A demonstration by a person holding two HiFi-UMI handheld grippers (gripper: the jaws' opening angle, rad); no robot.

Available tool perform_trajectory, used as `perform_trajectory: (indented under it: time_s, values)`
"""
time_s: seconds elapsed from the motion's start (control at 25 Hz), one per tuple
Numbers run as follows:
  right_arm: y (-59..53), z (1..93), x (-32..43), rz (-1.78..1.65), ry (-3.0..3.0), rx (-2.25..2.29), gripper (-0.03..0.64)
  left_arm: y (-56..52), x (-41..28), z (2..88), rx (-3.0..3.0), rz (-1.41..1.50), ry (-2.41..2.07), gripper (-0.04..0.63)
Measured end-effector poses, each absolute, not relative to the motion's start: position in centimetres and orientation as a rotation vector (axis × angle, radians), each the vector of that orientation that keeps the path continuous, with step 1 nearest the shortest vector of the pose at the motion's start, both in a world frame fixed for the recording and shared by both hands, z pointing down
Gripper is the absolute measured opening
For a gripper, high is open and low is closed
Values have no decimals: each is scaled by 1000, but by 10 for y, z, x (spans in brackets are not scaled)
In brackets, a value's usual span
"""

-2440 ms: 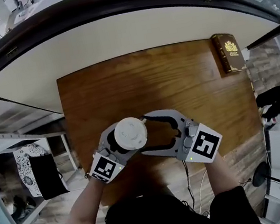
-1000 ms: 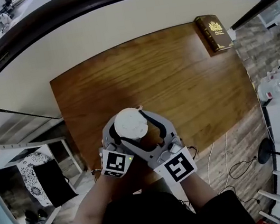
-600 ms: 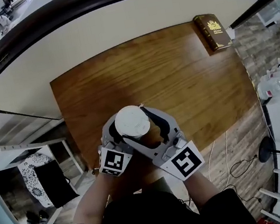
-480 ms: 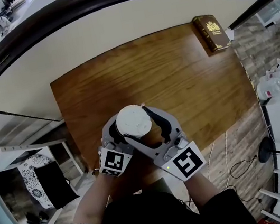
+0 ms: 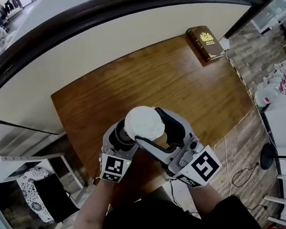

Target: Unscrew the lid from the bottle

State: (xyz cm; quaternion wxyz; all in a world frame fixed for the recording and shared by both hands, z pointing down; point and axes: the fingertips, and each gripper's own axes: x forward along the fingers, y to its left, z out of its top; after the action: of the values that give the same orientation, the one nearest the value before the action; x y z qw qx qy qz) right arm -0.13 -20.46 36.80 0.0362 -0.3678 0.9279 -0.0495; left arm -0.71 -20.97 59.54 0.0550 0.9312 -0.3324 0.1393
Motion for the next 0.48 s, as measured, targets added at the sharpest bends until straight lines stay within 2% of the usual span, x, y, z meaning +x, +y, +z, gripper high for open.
perform_trajectory:
  time_s: [0.48]
  values:
    - [-191, 316, 30, -128, 2649, -1244, 319, -202, -13, 588, 2810, 423, -922, 374]
